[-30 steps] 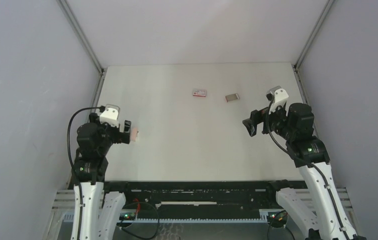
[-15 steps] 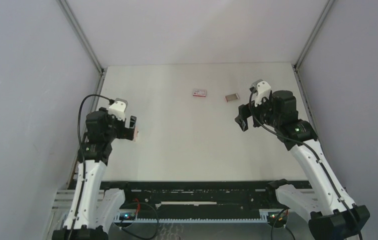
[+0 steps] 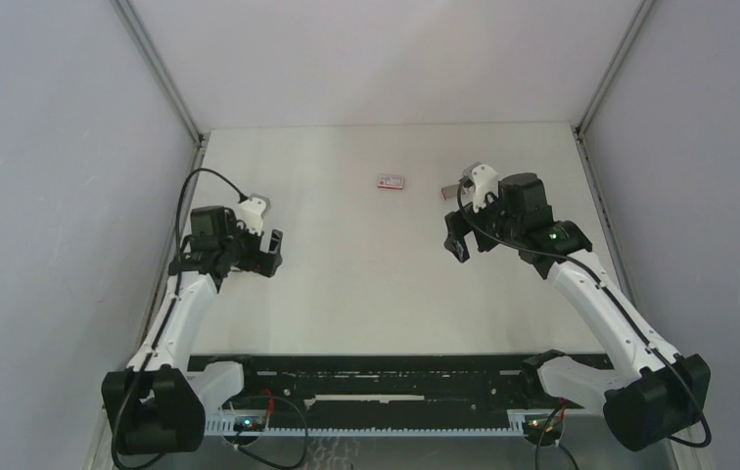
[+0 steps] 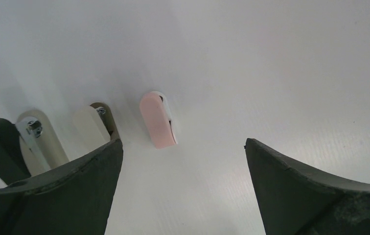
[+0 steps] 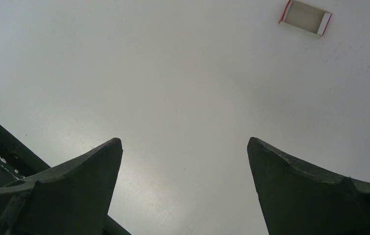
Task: Unload the staples from the stapler
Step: Pick up the stapler from the center of the board, then unload the staple at the center of the board.
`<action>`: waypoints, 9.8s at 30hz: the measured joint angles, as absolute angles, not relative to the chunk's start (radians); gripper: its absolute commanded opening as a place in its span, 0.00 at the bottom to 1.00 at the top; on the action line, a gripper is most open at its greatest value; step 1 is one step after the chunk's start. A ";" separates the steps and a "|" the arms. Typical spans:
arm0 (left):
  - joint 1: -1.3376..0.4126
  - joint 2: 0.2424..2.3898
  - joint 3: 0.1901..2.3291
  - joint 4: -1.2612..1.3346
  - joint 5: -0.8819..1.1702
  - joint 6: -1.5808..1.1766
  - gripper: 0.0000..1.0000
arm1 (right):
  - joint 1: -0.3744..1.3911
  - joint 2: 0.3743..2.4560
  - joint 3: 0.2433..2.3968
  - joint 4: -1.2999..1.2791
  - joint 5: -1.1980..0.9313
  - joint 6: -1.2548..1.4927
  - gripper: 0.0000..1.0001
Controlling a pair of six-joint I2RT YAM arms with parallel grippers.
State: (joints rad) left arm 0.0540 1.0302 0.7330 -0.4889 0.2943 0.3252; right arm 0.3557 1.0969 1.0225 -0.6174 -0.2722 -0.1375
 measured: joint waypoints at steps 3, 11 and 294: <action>0.054 1.070 0.733 -0.488 0.310 0.332 1.00 | 0.360 1.104 1.009 -0.620 -0.274 -0.146 1.00; 0.054 1.200 0.744 -0.480 0.312 0.337 0.99 | 0.365 1.103 1.006 -0.617 -0.294 -0.167 1.00; -0.552 1.385 1.095 -0.239 0.665 0.300 0.00 | 0.263 1.746 1.023 0.118 -1.232 0.887 0.09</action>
